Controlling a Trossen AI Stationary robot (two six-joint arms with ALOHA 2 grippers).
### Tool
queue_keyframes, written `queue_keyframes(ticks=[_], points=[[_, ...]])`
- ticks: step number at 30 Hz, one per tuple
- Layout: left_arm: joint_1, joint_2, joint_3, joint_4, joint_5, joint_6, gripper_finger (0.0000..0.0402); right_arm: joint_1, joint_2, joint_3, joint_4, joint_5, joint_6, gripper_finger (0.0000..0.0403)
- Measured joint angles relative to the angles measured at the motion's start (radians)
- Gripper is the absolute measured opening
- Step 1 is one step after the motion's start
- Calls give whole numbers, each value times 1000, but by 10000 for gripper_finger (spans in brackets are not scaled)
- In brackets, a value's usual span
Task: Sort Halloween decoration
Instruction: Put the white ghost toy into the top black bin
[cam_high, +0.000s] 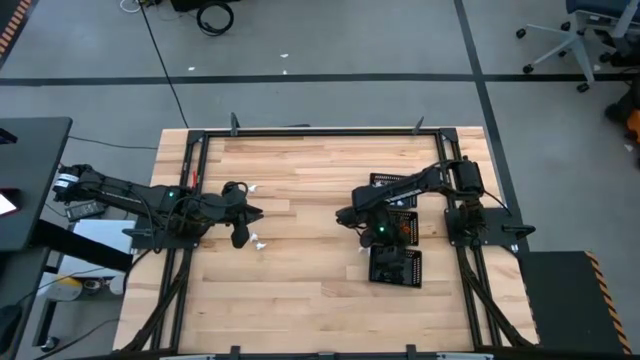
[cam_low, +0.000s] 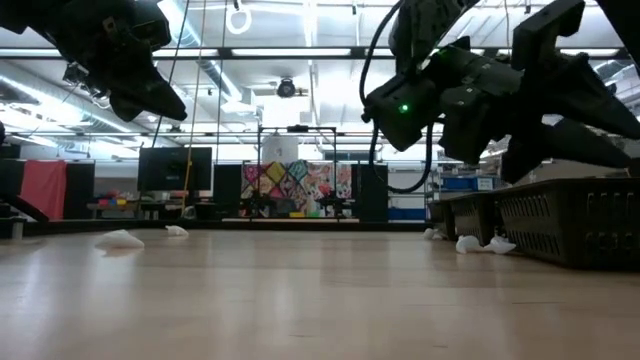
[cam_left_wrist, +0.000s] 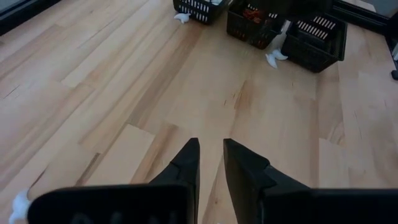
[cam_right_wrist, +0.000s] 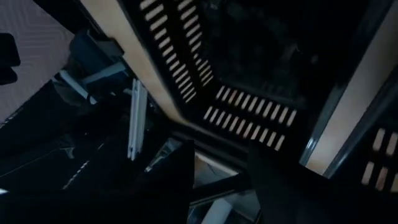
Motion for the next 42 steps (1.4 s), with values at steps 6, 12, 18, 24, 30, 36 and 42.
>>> queue_keyframes(ticks=[6, 12, 18, 24, 30, 36, 42], points=[[0, 1, 0, -38, 42, -23, 60, -9, 1, 88, -80, -7, -2, 153], [-22, 57, 0, -124, 92, -41, 86, -36, 1, 281, -16, 49, 17, 148], [-79, 164, 0, -72, 90, -56, 152, -44, 1, 455, 236, 298, 56, 148], [-185, 209, 0, 35, 58, -115, 171, -25, 1, 447, 642, 352, 110, 148], [-360, 147, 0, 10, -134, -230, 155, 4, 3, 412, 845, 450, 176, 148], [-477, 68, 0, -22, -286, -339, 144, 28, -34, 412, 877, 599, 225, 148], [-426, 74, 0, -39, -484, -464, 144, 21, -86, 412, 889, 694, 221, 148]])
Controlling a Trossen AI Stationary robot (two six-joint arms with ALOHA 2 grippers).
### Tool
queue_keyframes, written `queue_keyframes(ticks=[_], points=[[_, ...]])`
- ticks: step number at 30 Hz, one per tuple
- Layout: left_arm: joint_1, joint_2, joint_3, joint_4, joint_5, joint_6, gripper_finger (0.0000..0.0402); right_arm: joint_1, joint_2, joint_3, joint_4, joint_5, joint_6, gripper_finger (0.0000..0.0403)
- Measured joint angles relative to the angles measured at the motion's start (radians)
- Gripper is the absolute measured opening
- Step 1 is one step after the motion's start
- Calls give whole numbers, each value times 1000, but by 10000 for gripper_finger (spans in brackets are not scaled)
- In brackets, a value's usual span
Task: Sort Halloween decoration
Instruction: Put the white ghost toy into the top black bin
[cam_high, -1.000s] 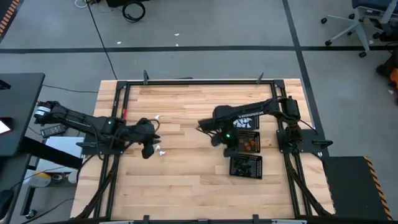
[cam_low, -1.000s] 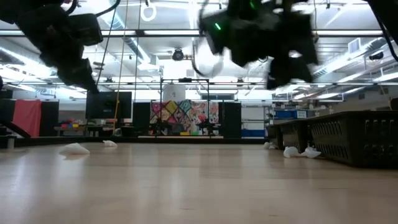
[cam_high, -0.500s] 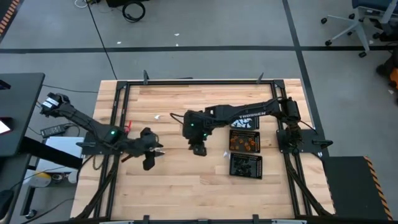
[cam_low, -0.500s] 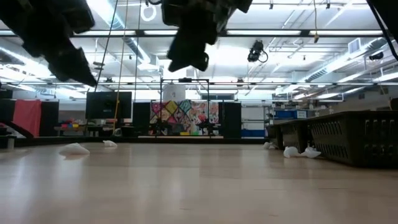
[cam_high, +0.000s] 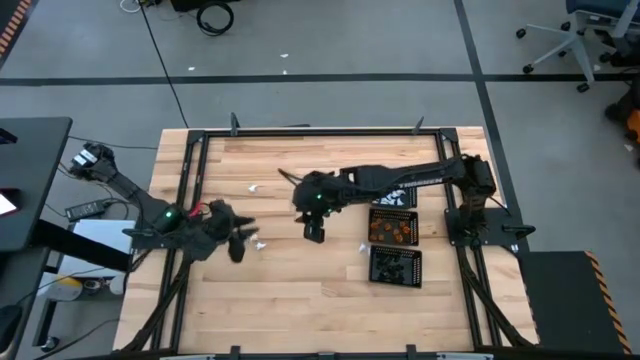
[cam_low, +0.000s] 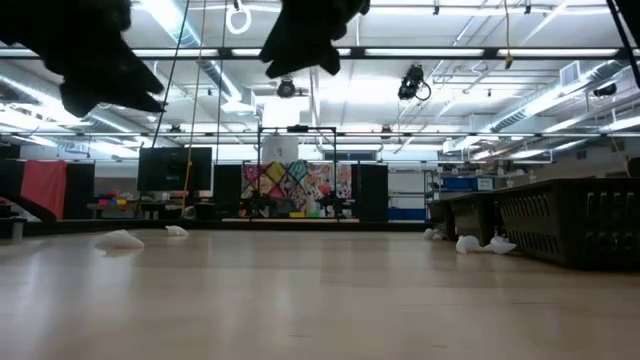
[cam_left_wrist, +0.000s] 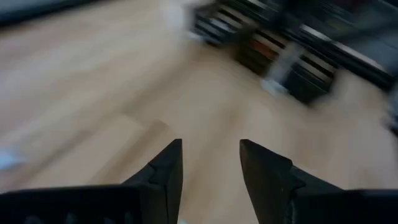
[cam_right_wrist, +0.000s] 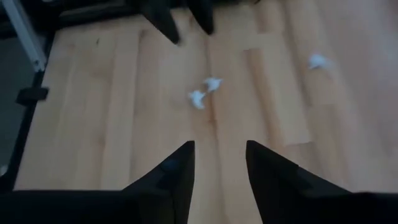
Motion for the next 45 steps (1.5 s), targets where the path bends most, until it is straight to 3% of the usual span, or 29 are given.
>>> queue_keyframes(ticks=[3, 9, 12, 17, 22, 25, 33, 39, 42, 45], points=[[91, 18, 0, -32, -68, -47, 146, -24, -41, 0, -9, 25, -44, 148], [306, 102, 0, 15, -73, -2, 155, -83, -136, 0, -94, 26, -101, 148], [386, 157, 0, 168, -73, 83, 155, -100, -177, 0, -174, 2, -143, 148], [482, 264, 0, 572, -56, 280, 155, -108, -206, -3, -234, -49, -293, 148], [554, 355, 0, 956, 91, 414, 155, -128, -207, -82, -146, -233, -323, 148], [589, 398, 0, 1059, 173, 466, 155, -129, -228, -161, -42, -293, -309, 148], [746, 438, 0, 1037, 472, 480, 155, -119, -298, -362, 224, -187, -220, 148], [877, 425, -5, 976, 662, 543, 155, -158, -302, -420, 271, -109, -165, 148], [944, 417, -96, 1034, 760, 524, 155, -178, -302, -439, 309, -108, -115, 148], [975, 396, -244, 1232, 761, 462, 155, -187, -302, -443, 330, -112, -89, 148]])
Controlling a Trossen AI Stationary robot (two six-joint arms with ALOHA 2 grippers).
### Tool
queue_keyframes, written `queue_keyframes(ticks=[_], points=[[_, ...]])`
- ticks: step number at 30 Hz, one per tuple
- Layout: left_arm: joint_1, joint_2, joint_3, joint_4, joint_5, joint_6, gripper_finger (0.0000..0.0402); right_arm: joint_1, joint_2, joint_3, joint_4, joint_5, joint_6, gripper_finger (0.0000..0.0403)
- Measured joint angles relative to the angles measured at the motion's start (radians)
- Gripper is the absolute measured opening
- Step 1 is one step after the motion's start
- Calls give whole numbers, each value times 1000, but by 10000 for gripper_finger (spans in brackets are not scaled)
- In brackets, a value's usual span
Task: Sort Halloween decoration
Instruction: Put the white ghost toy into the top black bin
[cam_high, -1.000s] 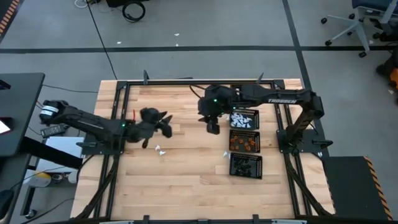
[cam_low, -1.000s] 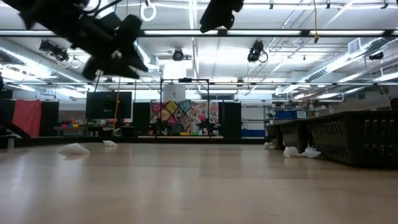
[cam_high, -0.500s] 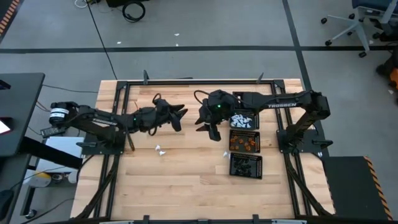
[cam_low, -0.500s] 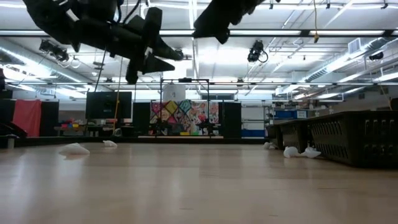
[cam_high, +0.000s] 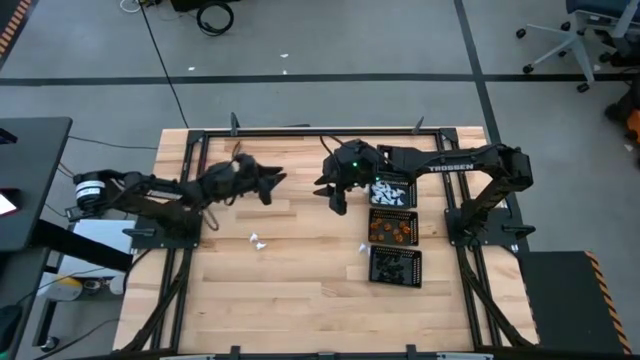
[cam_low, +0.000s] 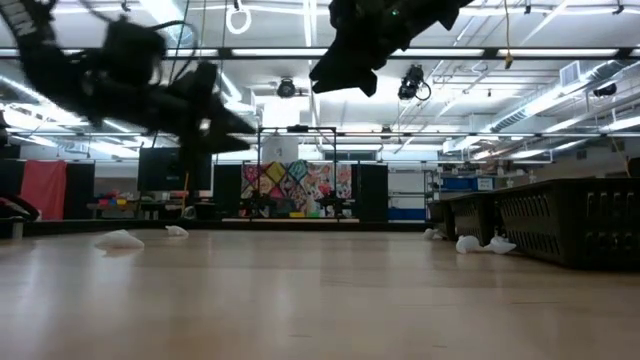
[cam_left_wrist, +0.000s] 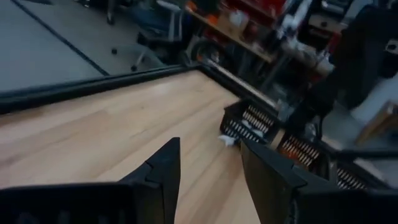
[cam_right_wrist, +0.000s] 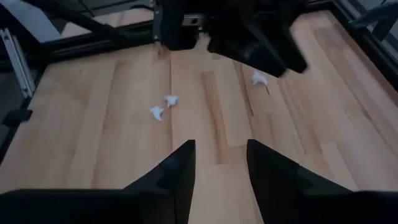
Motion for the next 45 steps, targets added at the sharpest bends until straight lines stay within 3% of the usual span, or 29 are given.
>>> queue_keyframes(ticks=[6, 13, 16, 20, 25, 29, 34, 45], points=[[-36, -23, -197, 177, -176, -47, 155, 0, 0, -2, 14, -2, -2, 148], [-101, -12, -180, 61, -387, 202, 156, -4, 0, -2, 55, -24, -27, 148], [-112, -12, -179, 12, -458, 222, 162, -4, 0, -2, 59, -54, -11, 148], [-112, -11, -179, -56, -460, 205, 187, 0, 0, -2, 60, -68, -4, 148], [-111, -11, -187, -104, -569, 126, 230, 3, 0, -2, 60, -72, -4, 148], [-111, -11, -189, -109, -580, 124, 251, 3, 0, -2, 60, -74, -4, 148], [-109, 7, -191, -212, -580, 49, 254, 3, 0, -2, 70, -74, 0, 148], [-113, 222, -198, -82, -575, -32, 254, 3, 0, -2, 104, -82, 27, 148]])
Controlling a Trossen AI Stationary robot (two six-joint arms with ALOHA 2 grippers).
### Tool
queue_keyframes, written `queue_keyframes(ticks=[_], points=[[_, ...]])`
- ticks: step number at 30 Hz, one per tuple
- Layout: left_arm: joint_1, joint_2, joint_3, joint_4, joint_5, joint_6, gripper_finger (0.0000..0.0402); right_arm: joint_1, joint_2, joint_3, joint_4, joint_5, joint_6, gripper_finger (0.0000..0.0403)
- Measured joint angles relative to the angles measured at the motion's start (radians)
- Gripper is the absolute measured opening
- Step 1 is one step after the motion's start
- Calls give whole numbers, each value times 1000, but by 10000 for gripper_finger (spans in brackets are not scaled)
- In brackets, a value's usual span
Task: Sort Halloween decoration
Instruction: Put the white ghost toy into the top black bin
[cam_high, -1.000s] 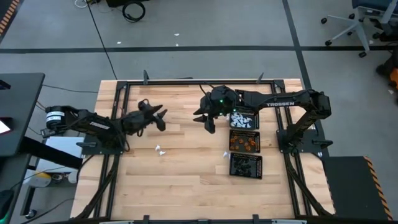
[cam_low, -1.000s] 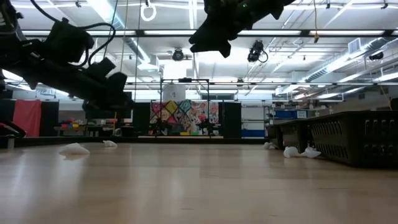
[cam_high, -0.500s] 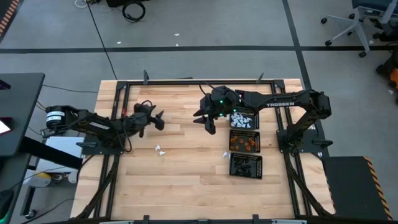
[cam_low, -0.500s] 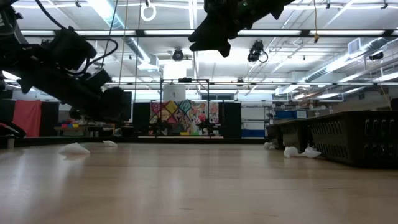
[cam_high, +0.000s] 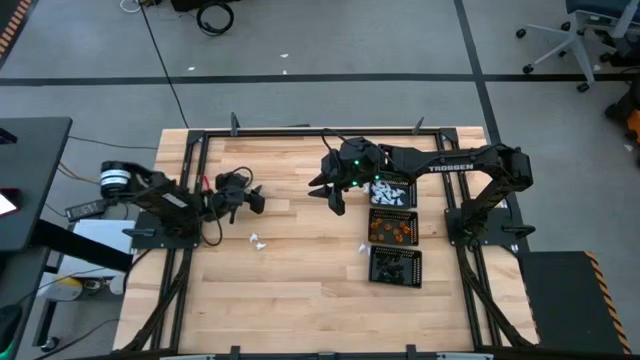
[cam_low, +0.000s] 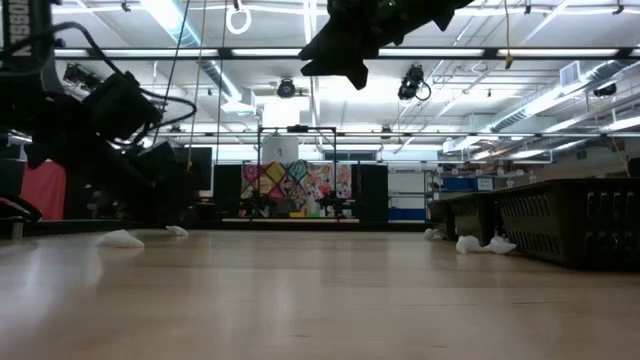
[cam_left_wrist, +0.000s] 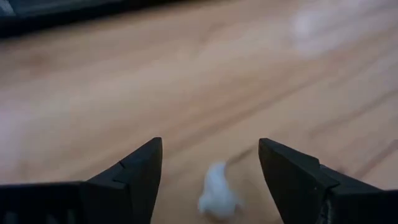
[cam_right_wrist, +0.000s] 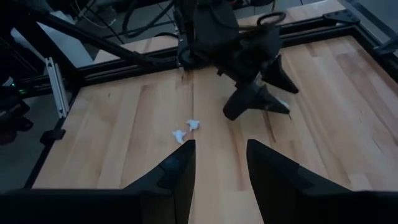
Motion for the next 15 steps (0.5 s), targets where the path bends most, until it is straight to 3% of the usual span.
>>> queue_keyframes(ticks=[7, 15], points=[[-60, 132, 3, 32, -31, -118, 253, 0, 0, 0, 0, -14, 0, 148], [-98, 143, 2, 16, -59, -133, 214, 0, 0, 0, 10, -19, -2, 148]])
